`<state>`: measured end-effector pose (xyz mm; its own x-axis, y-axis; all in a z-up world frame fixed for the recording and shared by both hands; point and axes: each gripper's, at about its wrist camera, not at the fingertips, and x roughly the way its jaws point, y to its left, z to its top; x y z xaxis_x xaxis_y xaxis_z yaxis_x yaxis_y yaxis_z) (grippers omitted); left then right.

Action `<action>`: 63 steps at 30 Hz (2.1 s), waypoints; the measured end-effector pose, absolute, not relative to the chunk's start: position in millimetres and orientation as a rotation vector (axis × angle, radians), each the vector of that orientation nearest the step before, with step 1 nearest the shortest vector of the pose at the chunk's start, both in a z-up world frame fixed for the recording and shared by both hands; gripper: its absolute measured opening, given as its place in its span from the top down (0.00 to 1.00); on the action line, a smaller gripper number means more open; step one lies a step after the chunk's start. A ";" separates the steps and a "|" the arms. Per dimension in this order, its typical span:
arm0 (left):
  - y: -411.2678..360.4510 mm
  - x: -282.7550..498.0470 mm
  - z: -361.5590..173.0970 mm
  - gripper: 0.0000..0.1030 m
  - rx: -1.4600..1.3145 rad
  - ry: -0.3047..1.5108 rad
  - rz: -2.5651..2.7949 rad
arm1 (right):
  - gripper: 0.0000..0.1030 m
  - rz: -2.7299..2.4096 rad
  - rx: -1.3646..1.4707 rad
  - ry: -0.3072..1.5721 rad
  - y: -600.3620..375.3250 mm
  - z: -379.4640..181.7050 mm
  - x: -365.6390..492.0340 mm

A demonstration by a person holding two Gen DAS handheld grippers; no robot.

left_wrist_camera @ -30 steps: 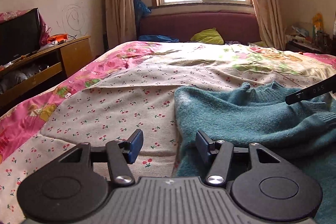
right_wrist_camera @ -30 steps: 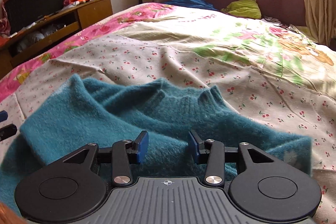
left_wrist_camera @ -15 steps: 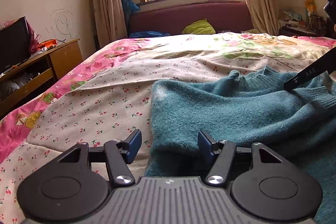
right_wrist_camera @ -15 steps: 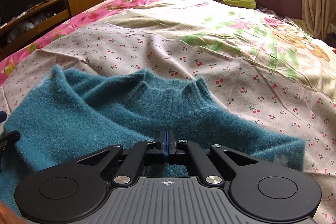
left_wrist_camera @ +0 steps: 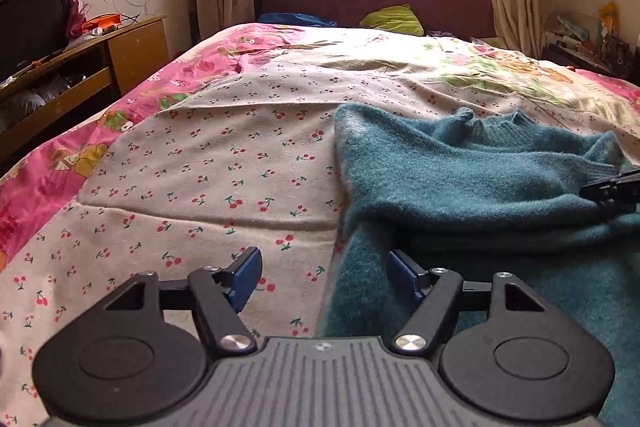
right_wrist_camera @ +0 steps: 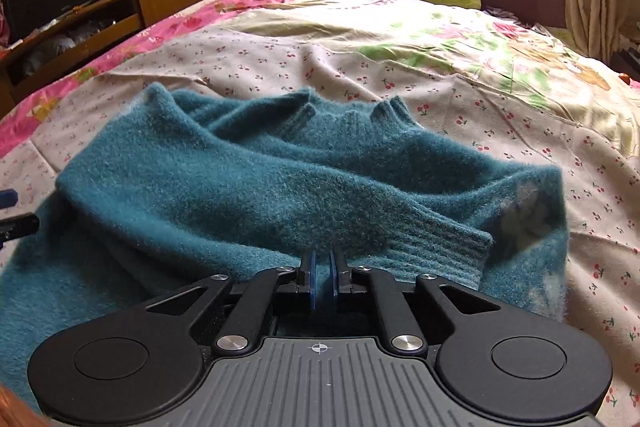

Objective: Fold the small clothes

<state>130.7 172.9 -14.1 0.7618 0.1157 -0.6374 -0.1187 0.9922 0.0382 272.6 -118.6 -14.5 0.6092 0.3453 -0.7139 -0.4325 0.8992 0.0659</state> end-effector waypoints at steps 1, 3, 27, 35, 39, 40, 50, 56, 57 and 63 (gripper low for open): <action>176.7 121.6 -13.3 0.22 -0.006 0.719 0.122 | 0.89 0.464 -0.101 0.795 -121.9 -9.2 263.2; 181.2 104.3 -15.8 0.22 -0.012 0.778 0.112 | 0.89 0.477 -0.105 0.804 -127.7 -2.4 239.7; 164.3 21.5 -21.0 0.23 -0.171 0.964 -0.038 | 0.68 0.159 0.175 0.972 -255.5 -5.2 23.5; 167.2 13.6 -20.4 0.21 -0.216 1.000 -0.057 | 0.64 0.229 0.357 1.114 -260.3 -31.1 3.0; 169.9 14.7 -18.8 0.21 -0.241 1.018 -0.054 | 0.65 0.258 0.394 1.092 -256.8 -32.2 0.2; 168.6 13.9 -17.4 0.23 -0.238 1.016 -0.052 | 0.65 0.264 0.401 1.091 -257.3 -31.9 0.3; 167.3 17.3 -9.9 0.47 -0.273 1.067 -0.064 | 0.86 0.350 0.578 1.051 -267.9 -26.4 5.9; 169.7 20.8 0.4 0.67 -0.378 1.046 -0.138 | 0.88 0.399 0.740 0.981 -271.7 -14.4 8.9; 171.2 21.2 2.5 0.67 -0.413 1.029 -0.154 | 0.89 0.416 0.769 0.958 -272.5 -10.1 11.2; 183.7 43.8 23.4 0.71 -0.695 0.872 -0.273 | 0.89 0.491 0.899 0.804 -272.1 20.4 43.7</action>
